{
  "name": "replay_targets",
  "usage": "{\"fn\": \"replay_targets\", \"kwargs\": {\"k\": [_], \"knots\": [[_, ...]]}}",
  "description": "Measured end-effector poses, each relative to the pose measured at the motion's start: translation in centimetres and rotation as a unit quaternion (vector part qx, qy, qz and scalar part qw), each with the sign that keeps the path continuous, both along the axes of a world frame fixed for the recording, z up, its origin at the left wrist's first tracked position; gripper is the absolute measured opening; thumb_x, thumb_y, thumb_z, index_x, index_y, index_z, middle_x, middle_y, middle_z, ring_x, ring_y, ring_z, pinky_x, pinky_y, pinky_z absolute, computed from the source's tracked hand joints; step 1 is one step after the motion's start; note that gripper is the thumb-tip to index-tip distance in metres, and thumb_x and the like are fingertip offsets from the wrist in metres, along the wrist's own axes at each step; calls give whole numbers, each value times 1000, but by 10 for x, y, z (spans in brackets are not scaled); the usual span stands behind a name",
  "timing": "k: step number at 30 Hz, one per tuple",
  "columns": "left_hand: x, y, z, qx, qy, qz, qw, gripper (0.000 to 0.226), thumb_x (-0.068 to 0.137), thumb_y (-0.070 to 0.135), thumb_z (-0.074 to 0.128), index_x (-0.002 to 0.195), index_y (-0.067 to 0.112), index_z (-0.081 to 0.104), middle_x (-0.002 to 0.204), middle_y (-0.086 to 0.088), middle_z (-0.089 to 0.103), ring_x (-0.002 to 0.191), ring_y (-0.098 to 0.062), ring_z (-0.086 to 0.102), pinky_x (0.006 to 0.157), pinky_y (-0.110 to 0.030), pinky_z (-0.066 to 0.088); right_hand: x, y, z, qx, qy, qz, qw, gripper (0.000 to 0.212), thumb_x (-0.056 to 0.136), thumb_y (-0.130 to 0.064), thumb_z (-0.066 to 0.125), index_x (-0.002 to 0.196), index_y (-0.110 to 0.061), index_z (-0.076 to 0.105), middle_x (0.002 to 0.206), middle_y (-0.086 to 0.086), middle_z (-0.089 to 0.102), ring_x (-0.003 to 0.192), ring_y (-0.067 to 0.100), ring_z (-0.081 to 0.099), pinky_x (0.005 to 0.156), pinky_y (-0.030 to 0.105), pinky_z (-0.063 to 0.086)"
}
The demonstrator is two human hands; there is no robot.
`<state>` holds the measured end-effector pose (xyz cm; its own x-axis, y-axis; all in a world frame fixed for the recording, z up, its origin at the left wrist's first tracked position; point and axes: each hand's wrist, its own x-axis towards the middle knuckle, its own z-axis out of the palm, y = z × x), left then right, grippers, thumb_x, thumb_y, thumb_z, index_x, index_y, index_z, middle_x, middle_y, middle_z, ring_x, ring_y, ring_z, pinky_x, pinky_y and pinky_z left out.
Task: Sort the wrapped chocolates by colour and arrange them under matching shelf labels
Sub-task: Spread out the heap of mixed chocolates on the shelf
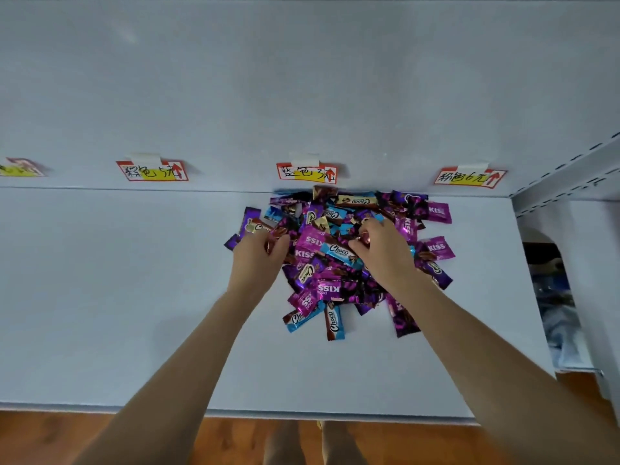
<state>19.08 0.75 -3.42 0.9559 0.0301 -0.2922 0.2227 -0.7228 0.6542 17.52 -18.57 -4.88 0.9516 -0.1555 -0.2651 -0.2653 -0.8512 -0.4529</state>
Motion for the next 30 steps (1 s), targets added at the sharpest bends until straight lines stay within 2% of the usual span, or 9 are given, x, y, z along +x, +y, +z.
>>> {"fn": "replay_targets", "kwargs": {"k": [2,5,8,11,15,18,20,26,30], "knots": [[15,-17,-2,-1,-10,-25,1000,12,94,14,53,88,7,61,79,-2,58,63,-6,49,51,-14,36,-7,-8,2,73,-15,-37,997,33,91,-31,55,113,-7,54,110,10,52,90,15,48,72,20,33],[34,-42,-8,-7,-34,-17,999,21,93,5,46,108,2,60,90,-5,60,66,-8,47,48,-14,30,-26,-24,10,132,-68,-114,982,25,90,-33,56,100,-11,57,95,2,56,84,10,48,64,15,33],[47,-63,-16,-30,-35,33,998,27,94,18,51,116,4,56,89,-1,56,75,-13,52,60,-14,36,-53,-42,17,174,-71,-202,961,17,90,-32,56,89,-16,50,76,-12,54,66,-5,54,53,2,37],[57,-76,-24,-21,-16,72,997,39,89,37,59,114,7,55,97,-3,61,81,-17,54,63,-29,39,-79,-60,15,169,-55,-240,954,12,89,-24,59,90,-16,49,73,-15,52,64,-5,53,53,4,40],[68,-85,-33,-22,14,90,996,43,87,41,61,117,10,58,112,-8,65,100,-26,61,82,-39,50,-102,-73,10,158,-51,-258,952,6,89,-16,58,93,-17,53,74,-4,57,65,8,55,59,11,42],[68,-86,-36,-23,7,82,996,37,89,35,59,118,12,59,114,-7,65,103,-26,60,83,-38,48,-108,-76,6,139,-45,-247,958,14,89,-11,56,102,-8,61,80,5,59,69,18,56,68,24,46],[67,-85,-36,-36,1,84,996,36,88,33,60,117,12,58,112,-5,65,101,-23,60,82,-35,47,-107,-77,3,125,-44,-235,963,15,89,-10,56,101,-7,64,87,9,60,72,18,56,68,18,44],[59,-81,-28,-91,-4,100,991,27,82,27,67,95,14,48,91,0,57,78,-14,52,56,-16,33,-92,-73,0,129,-54,-218,966,13,89,-15,57,95,-7,64,87,7,61,68,8,53,59,4,38],[46,-73,-15,-145,7,97,985,26,80,16,67,100,12,50,82,6,56,71,-5,54,61,-19,45,-84,-72,-1,112,-61,-191,973,11,87,-14,60,89,-5,65,83,5,59,66,5,49,58,2,36]]}}
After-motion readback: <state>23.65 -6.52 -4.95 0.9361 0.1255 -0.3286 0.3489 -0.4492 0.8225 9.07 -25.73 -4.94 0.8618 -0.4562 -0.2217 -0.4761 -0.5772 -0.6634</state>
